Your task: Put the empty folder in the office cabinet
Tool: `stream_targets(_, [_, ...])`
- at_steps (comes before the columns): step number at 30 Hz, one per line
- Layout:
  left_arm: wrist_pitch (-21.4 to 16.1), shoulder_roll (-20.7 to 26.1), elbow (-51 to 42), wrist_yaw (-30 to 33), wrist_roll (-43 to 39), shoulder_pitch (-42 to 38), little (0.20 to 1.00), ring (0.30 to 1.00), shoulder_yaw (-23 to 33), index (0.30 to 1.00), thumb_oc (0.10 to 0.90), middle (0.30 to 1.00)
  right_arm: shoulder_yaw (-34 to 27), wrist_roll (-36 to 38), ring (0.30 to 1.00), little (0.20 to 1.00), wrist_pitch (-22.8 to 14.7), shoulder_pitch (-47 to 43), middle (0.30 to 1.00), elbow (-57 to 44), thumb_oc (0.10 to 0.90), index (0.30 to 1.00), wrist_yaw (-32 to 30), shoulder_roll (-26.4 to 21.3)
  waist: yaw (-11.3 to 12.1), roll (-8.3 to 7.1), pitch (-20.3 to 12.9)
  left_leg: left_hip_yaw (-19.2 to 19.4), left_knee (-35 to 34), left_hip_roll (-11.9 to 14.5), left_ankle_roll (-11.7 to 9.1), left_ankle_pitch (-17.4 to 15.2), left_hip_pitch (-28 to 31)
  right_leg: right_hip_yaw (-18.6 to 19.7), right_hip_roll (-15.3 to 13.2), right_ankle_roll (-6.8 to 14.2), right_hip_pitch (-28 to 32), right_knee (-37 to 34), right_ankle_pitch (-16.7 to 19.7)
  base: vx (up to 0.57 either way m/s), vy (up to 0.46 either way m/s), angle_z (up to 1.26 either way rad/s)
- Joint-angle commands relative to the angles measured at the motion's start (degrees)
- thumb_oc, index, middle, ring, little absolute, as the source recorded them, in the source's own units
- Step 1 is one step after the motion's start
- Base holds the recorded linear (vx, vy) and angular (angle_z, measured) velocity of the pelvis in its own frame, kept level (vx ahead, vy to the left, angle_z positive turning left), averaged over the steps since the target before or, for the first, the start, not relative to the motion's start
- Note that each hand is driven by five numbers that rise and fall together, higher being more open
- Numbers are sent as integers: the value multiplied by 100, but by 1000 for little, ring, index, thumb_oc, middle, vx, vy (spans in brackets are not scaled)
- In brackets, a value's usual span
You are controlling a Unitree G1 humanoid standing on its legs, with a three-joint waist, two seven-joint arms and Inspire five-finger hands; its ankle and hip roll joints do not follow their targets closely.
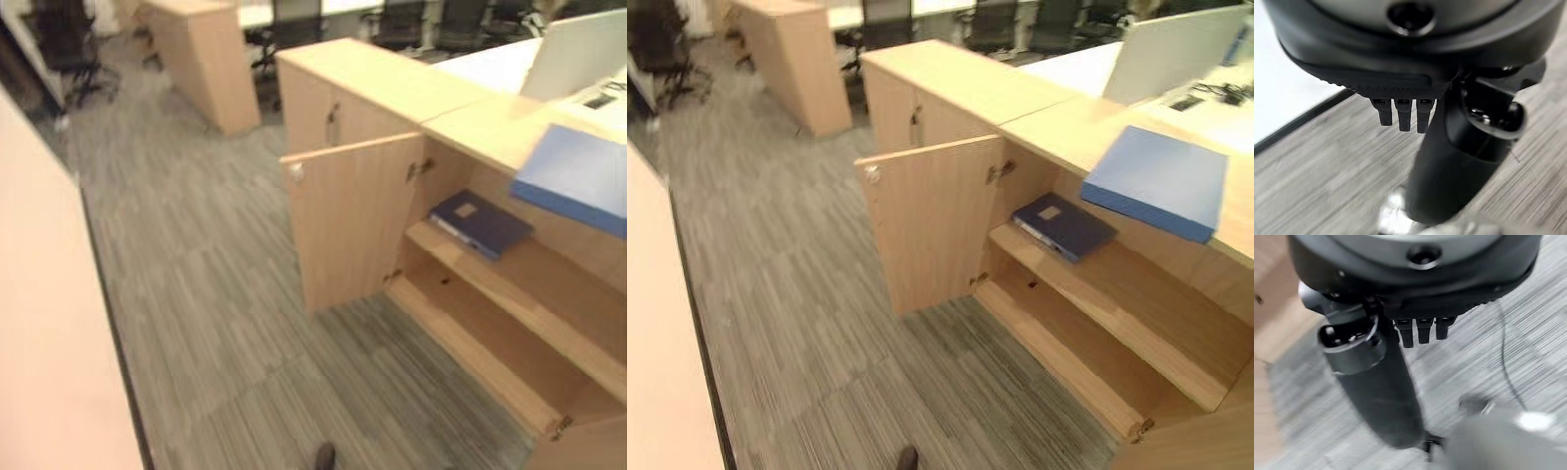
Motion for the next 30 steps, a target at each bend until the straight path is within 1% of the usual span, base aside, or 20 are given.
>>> stream_targets(1, [-132,-66,47,-13,163,155,900,900,51,900,800,900,37,-127,900,900,-17,226,900,-240,800,900,59,-10,248,-66,-161,107,87,207,-317,-70,-366,116,-162,187,-122,297,736,164,182,-2])
stream_targets(2, [-121,-69,49,-21,192,160,900,900,60,900,800,900,25,-146,900,900,-11,223,900,-254,800,900,68,-15,252,-54,-181,125,125,150,-261,-151,-332,109,-223,235,-176,455,740,179,256,-25])
stream_targets(3, [-96,-82,62,-35,253,184,900,900,76,900,800,900,-9,-209,900,900,-7,179,900,-278,800,900,79,-31,230,30,-151,191,156,4,-89,-365,-94,71,-442,420,-687,1592,1238,192,319,-29])
stream_targets(4, [-90,-78,62,-39,251,181,900,900,76,900,800,900,-15,-216,900,900,-8,138,900,-293,800,900,76,-55,194,62,-66,222,165,-54,-15,-423,18,60,-540,421,-945,2161,1648,136,315,-35])
stream_targets(5, [-68,-62,48,-46,275,171,900,900,68,900,800,900,-8,-207,900,900,-8,88,900,-325,800,900,64,-75,163,124,29,239,131,-55,54,-482,177,14,-574,307,-1218,2704,1960,44,189,-32])
stream_targets(7, [-58,-25,45,-63,292,178,900,900,72,900,800,900,11,-195,900,900,-26,59,900,-342,800,900,45,-91,157,234,139,337,53,-43,115,-607,460,-594,-833,151,-1481,3273,1985,77,163,-17])
stream_targets(8, [-58,-25,45,-63,292,177,900,900,72,900,800,900,11,-195,900,900,-26,59,900,-342,800,900,45,-91,151,230,144,333,54,-49,116,-607,465,-597,-839,153,-1476,3280,1978,198,152,-24])
stream_targets(9, [-38,2,23,-61,274,174,900,900,62,900,800,900,63,-181,900,900,-58,24,900,-465,800,900,20,-65,134,244,210,496,-23,-39,106,-785,744,-1348,-1168,154,-1610,3565,1729,134,89,-33])
stream_targets(10, [-32,17,-2,-56,254,146,900,900,58,900,800,900,84,-159,900,900,-74,-3,900,-522,800,900,3,-59,112,286,244,576,-28,40,110,-745,741,-1620,-1118,86,-1757,3514,1676,134,90,-35])
stream_targets(11, [-32,17,-2,-56,254,146,900,900,58,900,800,900,84,-159,900,900,-74,-3,900,-522,800,900,3,-60,112,287,242,575,-28,42,109,-745,739,-1622,-1116,86,-1757,3512,1677,86,-15,-22])
stream_targets(12, [-42,40,-34,-52,205,119,900,900,51,900,800,900,121,-128,900,900,-87,-77,900,-601,800,900,-6,-68,89,279,317,689,-29,109,48,-860,866,-1993,-1079,196,-1992,3312,1369,144,-67,-38])
stream_targets(13, [-42,44,-38,-43,191,112,900,900,39,900,800,900,131,-98,900,900,-93,-113,900,-639,800,900,-34,-64,75,292,345,764,-29,188,-12,-916,931,-2217,-1013,211,-2006,2979,1288,144,-67,-63])
stream_targets(14, [-42,43,-38,-43,191,112,900,900,40,900,800,900,131,-98,900,900,-93,-113,900,-639,800,900,-34,-64,74,294,349,763,-29,190,-13,-917,935,-2219,-1011,211,-2000,2975,1289,127,-138,-83])
stream_targets(15, [-45,41,-43,-28,186,65,900,900,11,900,800,900,150,-50,900,900,-104,-175,900,-706,800,900,-57,-59,30,273,375,903,-29,285,-107,-973,1019,-2396,-825,211,-2053,2157,1311,83,-93,-62])
stream_targets(16, [-45,40,-43,-28,186,64,900,900,10,900,800,900,149,-50,900,900,-104,-175,900,-706,800,900,-57,-60,30,277,379,903,-29,289,-108,-974,1023,-2398,-820,210,-2044,2148,1315,170,-197,-50])
stream_targets(17, [-44,37,-47,-23,186,58,900,900,66,900,800,900,140,-13,900,900,-106,-189,900,-721,800,900,-72,-76,15,236,401,1081,-29,360,-176,-1058,1107,-2577,-703,303,-2182,1318,1634,132,-152,-49])
stream_targets(20, [-43,21,-26,10,193,26,900,900,156,900,800,900,102,-42,900,900,-90,-108,900,-674,800,900,-67,-68,20,153,407,1288,-29,406,-255,-1172,1200,-3015,-749,424,-2105,616,1958,167,-182,-63])
stream_targets(21, [-43,7,-10,3,245,33,900,900,150,900,800,900,87,-53,900,900,-81,-54,900,-647,800,900,-59,-50,-2,97,365,1307,-29,394,-287,-1230,1224,-3060,-701,412,-2008,379,1955,207,-195,-60])
stream_targets(23, [-59,-16,51,-2,284,25,900,900,158,900,800,900,92,-69,900,900,-81,66,900,-554,800,900,-67,-8,-87,6,285,1355,-29,442,-348,-1351,1342,-2891,-582,342,-1959,354,1938,234,-187,-33])
stream_targets(30, [-108,-34,-183,79,182,-312,900,900,-90,900,800,900,-58,89,900,900,-128,179,900,-336,800,900,-141,-42,-334,-15,245,1440,-29,808,-505,-1487,1467,-2657,-279,192,-2030,561,1699,201,-179,-6])
